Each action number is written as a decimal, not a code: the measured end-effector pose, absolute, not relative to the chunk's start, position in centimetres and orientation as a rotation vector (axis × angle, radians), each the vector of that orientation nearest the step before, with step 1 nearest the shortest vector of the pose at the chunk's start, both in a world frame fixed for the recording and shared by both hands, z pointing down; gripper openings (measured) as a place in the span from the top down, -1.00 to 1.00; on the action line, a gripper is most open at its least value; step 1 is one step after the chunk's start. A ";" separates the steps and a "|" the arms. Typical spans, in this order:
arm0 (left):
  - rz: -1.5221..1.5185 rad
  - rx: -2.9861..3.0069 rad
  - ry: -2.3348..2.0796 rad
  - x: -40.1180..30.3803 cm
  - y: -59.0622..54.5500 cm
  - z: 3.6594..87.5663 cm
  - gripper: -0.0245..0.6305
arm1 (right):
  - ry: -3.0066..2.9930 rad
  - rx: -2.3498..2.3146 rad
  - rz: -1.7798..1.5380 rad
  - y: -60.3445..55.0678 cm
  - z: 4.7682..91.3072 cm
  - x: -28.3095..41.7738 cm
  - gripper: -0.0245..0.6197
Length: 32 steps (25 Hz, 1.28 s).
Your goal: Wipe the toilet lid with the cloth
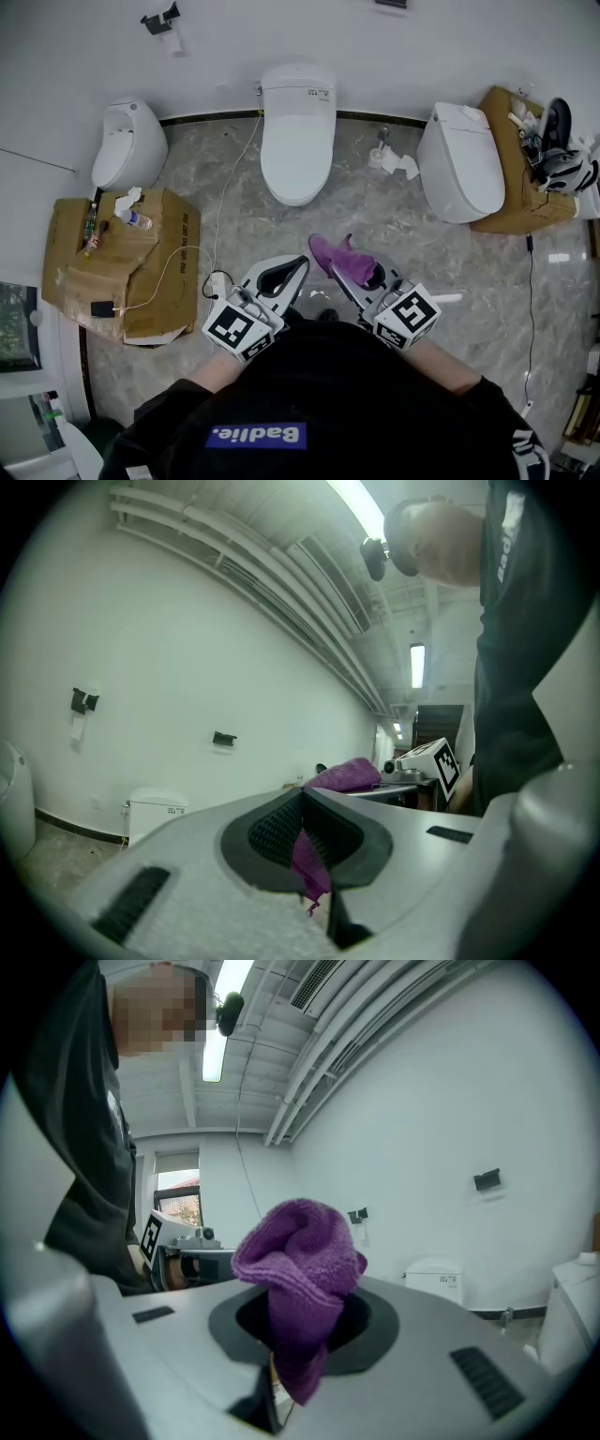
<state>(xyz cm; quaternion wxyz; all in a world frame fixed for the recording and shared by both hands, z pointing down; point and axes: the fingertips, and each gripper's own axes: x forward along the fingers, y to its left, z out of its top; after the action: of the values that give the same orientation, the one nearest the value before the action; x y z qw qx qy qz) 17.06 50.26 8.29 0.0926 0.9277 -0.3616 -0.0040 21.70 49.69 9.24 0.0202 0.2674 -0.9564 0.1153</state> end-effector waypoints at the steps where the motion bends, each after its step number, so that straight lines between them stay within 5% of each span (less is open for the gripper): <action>1: -0.011 2.752 -1.078 17.3 49.9 8.3 0.87 | -2.966 0.824 0.361 49.4 9.4 22.0 0.74; 12: -0.068 2.761 -1.047 16.2 42.8 8.9 0.87 | -2.935 0.821 0.356 42.8 11.0 19.9 0.74; 32: -0.088 2.821 -0.909 1.1 16.7 9.5 0.87 | -2.814 0.923 0.338 17.1 11.6 4.7 0.74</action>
<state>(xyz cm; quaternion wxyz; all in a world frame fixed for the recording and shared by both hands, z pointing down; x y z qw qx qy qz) 1.08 16.68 9.47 0.0882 0.9477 -0.3053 -0.0296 4.68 17.09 11.59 0.0805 0.3087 -0.9410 0.1131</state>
